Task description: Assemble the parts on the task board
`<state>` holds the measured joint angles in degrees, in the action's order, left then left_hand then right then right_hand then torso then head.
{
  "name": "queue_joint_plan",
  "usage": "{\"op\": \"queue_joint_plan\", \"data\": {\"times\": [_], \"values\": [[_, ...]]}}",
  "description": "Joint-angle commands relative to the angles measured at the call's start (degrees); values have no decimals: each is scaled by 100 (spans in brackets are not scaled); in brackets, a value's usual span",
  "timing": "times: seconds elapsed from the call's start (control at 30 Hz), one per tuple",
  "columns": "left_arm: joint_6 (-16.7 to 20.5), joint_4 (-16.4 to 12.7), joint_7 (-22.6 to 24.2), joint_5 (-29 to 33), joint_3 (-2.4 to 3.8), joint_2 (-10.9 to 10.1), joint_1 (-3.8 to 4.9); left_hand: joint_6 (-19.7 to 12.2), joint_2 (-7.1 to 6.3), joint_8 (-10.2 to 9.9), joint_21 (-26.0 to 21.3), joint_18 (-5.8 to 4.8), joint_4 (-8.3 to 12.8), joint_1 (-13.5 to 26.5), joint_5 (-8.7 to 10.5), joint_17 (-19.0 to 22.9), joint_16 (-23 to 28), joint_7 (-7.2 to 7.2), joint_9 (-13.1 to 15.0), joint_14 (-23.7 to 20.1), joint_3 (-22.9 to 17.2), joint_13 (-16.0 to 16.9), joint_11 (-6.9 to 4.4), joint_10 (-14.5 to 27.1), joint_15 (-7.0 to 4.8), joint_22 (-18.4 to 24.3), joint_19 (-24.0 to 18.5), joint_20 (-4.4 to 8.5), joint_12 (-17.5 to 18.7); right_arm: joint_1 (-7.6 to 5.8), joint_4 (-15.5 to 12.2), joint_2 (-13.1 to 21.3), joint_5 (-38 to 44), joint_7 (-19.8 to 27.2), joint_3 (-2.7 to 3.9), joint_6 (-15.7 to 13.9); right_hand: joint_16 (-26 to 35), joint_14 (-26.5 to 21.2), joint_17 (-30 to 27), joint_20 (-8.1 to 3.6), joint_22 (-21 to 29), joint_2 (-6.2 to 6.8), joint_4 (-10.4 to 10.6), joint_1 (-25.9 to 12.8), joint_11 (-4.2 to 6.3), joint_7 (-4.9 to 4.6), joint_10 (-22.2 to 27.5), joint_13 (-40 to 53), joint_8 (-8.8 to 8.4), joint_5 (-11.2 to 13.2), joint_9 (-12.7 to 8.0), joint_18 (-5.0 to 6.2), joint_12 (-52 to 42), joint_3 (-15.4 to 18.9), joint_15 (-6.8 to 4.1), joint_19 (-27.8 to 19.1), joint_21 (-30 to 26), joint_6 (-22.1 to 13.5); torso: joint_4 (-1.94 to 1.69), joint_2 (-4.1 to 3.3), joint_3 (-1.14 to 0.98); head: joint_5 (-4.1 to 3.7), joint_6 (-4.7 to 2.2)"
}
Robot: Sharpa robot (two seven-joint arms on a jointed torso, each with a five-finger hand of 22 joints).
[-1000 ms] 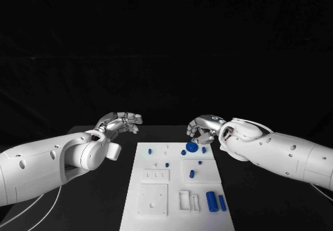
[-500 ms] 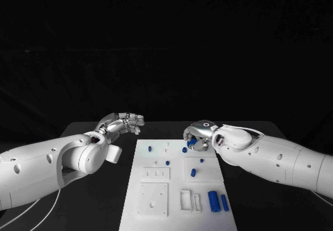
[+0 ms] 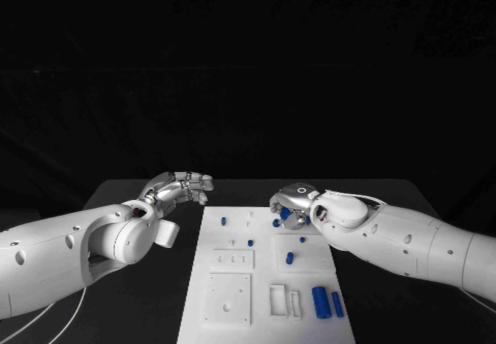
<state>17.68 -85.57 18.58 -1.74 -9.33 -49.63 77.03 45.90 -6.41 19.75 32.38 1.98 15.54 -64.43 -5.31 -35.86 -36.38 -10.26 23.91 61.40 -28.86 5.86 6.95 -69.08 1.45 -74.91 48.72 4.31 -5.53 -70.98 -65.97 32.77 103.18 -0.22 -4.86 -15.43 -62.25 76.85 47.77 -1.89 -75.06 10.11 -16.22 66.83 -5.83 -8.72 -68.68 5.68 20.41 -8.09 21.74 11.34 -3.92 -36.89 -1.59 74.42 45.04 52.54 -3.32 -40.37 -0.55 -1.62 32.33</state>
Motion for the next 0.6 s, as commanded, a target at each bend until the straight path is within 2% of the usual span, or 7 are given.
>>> {"op": "queue_joint_plan", "data": {"times": [0.03,0.17,0.23,0.37,0.5,0.6], "values": [[-86,-40,61,-29,7,-11,15,38,10,-25,38,78,6,62,15,9,31,-8,-7,-40,-10,-9,6,47,1,-106,-30,-3,40,27,40,-41,227,-136,1,90,-45,-64,-15,-40,-112,48,-3,2,9,-24,45,-9,-18,41,-10,366,13,-56,80,21,35,-25,-10,-44,2,1,-11],[-85,-51,55,-29,7,-14,15,37,9,-25,39,78,2,69,15,9,32,-9,-8,-41,-10,-10,8,50,2,-106,-32,-4,45,59,69,-50,272,-158,0,103,-59,-69,-33,-37,-109,56,3,0,8,-23,45,-16,-19,73,-13,366,11,-84,81,22,43,-21,-16,-60,11,-12,-6],[-85,-49,52,-29,7,-14,15,37,9,-25,39,78,1,70,15,9,32,-9,-8,-42,-10,-10,9,50,2,-105,-32,-5,46,64,82,-52,294,-167,0,103,-65,-70,-40,-35,-108,57,7,-4,8,-23,44,-18,-20,84,-14,366,10,-95,81,23,47,-19,-14,-71,14,6,-6],[-120,-21,12,-29,7,6,15,32,5,-28,40,79,-3,77,16,9,33,-11,-10,-42,-10,-11,11,55,4,-105,-35,-6,53,72,90,-53,355,-174,0,114,-81,-74,-59,-32,-107,64,16,-11,9,-23,40,-24,-20,113,-16,366,7,-125,80,25,55,-14,-6,-98,14,-5,-14],[-125,60,-2,-29,7,65,15,28,8,-30,42,80,-11,88,15,9,35,-13,-13,-44,-12,-11,15,61,6,-105,-37,-8,61,98,154,-83,405,-182,-1,105,-95,-76,-75,-28,-105,64,27,-22,11,-20,32,-28,-19,133,-17,366,4,-148,79,29,62,-7,-37,-122,23,-20,0],[-122,49,0,-29,7,58,15,28,7,-30,42,80,-13,92,16,9,37,-13,-13,-46,-12,-12,17,64,7,-104,-39,-9,65,103,161,-80,405,-185,-1,91,-109,-79,-92,-25,-104,69,36,-31,14,-17,19,-30,-17,159,-18,366,-1,-177,76,33,71,3,-42,-142,28,-21,20]]}}
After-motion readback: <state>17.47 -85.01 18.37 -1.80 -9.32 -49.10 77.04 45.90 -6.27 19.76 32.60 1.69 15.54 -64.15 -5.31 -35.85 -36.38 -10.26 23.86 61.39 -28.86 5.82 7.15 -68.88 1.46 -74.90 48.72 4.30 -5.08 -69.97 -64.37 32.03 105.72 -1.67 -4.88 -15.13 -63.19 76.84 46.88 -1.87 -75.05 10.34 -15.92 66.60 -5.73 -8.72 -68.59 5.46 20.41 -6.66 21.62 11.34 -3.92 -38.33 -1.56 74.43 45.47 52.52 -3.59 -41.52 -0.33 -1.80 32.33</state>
